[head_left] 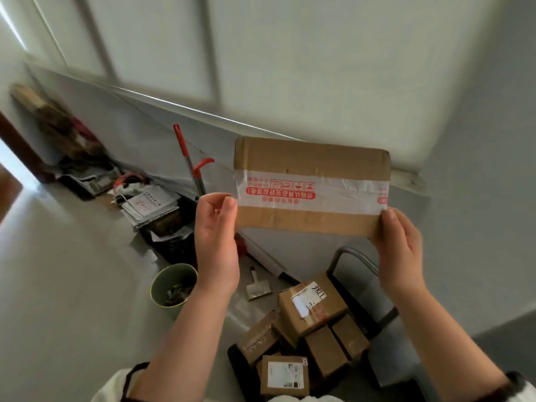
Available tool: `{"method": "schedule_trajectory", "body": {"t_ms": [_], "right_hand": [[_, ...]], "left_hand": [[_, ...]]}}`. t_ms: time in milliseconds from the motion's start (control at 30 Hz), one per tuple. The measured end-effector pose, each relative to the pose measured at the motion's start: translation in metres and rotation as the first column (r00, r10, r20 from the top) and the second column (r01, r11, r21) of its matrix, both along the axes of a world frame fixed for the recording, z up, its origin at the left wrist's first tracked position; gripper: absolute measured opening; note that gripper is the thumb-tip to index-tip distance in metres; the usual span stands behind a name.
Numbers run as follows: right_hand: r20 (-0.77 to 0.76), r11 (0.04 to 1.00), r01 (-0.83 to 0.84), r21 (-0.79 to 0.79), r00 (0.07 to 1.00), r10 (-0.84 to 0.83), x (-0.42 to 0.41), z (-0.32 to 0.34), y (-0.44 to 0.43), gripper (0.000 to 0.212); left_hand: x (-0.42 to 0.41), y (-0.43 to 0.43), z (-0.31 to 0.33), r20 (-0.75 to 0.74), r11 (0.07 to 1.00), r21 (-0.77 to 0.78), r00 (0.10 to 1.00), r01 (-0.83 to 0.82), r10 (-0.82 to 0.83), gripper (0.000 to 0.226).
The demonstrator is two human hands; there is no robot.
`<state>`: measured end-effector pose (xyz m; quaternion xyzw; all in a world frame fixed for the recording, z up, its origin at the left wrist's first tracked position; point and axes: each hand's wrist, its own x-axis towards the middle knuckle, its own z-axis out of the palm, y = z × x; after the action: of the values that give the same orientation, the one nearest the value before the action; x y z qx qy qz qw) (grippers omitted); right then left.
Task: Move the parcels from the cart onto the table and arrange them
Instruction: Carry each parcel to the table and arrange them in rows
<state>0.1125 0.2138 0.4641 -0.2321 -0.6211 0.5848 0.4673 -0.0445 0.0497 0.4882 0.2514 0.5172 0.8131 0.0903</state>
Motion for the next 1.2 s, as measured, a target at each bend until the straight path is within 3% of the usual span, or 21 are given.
{"method": "schedule_trajectory", "body": {"t_ms": [67, 100, 167, 233, 333, 400, 433, 500, 533, 600, 633, 700, 800, 867, 1000, 1133, 1200], "right_hand": [[-0.074, 0.976, 0.002, -0.216, 0.997, -0.018, -0.010, 0.004, 0.006, 0.028], [-0.121, 0.912, -0.027, -0.409, 0.992, -0.025, -0.016, 0.004, 0.009, 0.027], [-0.175, 0.683, -0.116, -0.721, 0.984, -0.018, -0.029, 0.000, 0.011, 0.029], [-0.168, 0.576, -0.172, -0.799, 0.984, 0.061, -0.038, -0.010, 0.003, 0.034], [-0.164, 0.557, -0.186, -0.809, 0.982, 0.091, -0.041, -0.020, -0.002, 0.032], [-0.178, 0.565, -0.169, -0.808, 0.983, 0.039, -0.036, -0.012, 0.006, 0.033], [-0.174, 0.584, -0.134, -0.801, 0.985, -0.014, -0.032, -0.004, 0.013, 0.033], [-0.140, 0.696, -0.033, -0.717, 0.985, -0.098, -0.024, 0.018, 0.024, 0.027], [-0.089, 0.788, 0.037, -0.615, 0.989, -0.116, -0.021, 0.031, 0.025, 0.024], [0.067, 0.945, 0.189, -0.268, 0.982, -0.177, -0.015, 0.053, 0.018, 0.034], [0.123, 0.971, 0.234, -0.056, 0.966, -0.225, -0.014, 0.064, 0.010, 0.035], [0.164, 0.908, 0.251, 0.335, 0.934, -0.319, -0.012, 0.079, -0.013, 0.035], [0.203, 0.763, 0.181, 0.621, 0.903, -0.379, -0.013, 0.085, -0.039, 0.041], [0.185, 0.784, 0.162, 0.600, 0.925, -0.333, -0.011, 0.081, -0.043, 0.038], [0.015, 0.975, 0.017, 0.221, 1.000, -0.021, 0.001, 0.081, -0.027, 0.019], [-0.209, 0.976, -0.169, -0.136, 0.968, 0.138, 0.005, 0.094, -0.010, 0.042], [-0.272, 0.953, -0.236, -0.188, 0.945, 0.180, 0.009, 0.099, -0.003, 0.045]], "left_hand": [[0.005, 0.003, 0.023, -0.211, 0.996, -0.076, 0.977, -0.046, 0.029, 0.027], [0.010, 0.005, 0.034, -0.372, 0.986, -0.138, 0.927, -0.094, 0.036, 0.031], [0.024, 0.014, 0.051, -0.698, 0.903, -0.275, 0.714, -0.331, 0.049, 0.036], [0.042, 0.024, 0.062, -0.863, 0.769, -0.290, 0.503, -0.569, 0.047, 0.042], [0.054, 0.032, 0.065, -0.914, 0.717, -0.290, 0.407, -0.634, -0.011, 0.047], [0.045, 0.032, 0.062, -0.899, 0.772, -0.280, 0.438, -0.571, -0.002, 0.048], [0.037, 0.030, 0.060, -0.857, 0.827, -0.278, 0.515, -0.489, 0.016, 0.047], [0.021, 0.030, 0.056, -0.652, 0.947, -0.224, 0.758, -0.229, 0.029, 0.037], [0.012, 0.032, 0.052, -0.502, 0.983, -0.147, 0.864, -0.110, 0.022, 0.031], [-0.003, 0.037, 0.044, -0.193, 1.000, -0.013, 0.981, 0.006, -0.009, 0.023], [-0.011, 0.039, 0.036, -0.043, 0.998, 0.039, 0.998, 0.043, -0.041, 0.025], [-0.026, 0.041, 0.019, 0.218, 0.981, 0.153, 0.964, 0.119, -0.151, 0.033], [-0.032, 0.038, -0.001, 0.394, 0.968, 0.219, 0.896, 0.126, -0.206, 0.037], [-0.030, 0.034, -0.004, 0.360, 0.982, 0.179, 0.925, 0.061, -0.123, 0.036], [-0.028, 0.024, 0.019, 0.100, 0.988, 0.145, 0.995, -0.045, 0.030, 0.016], [-0.021, 0.013, 0.042, -0.253, 0.976, 0.214, 0.963, -0.038, 0.093, 0.023], [-0.018, 0.012, 0.044, -0.361, 0.979, 0.205, 0.929, -0.012, 0.087, 0.029]]}}
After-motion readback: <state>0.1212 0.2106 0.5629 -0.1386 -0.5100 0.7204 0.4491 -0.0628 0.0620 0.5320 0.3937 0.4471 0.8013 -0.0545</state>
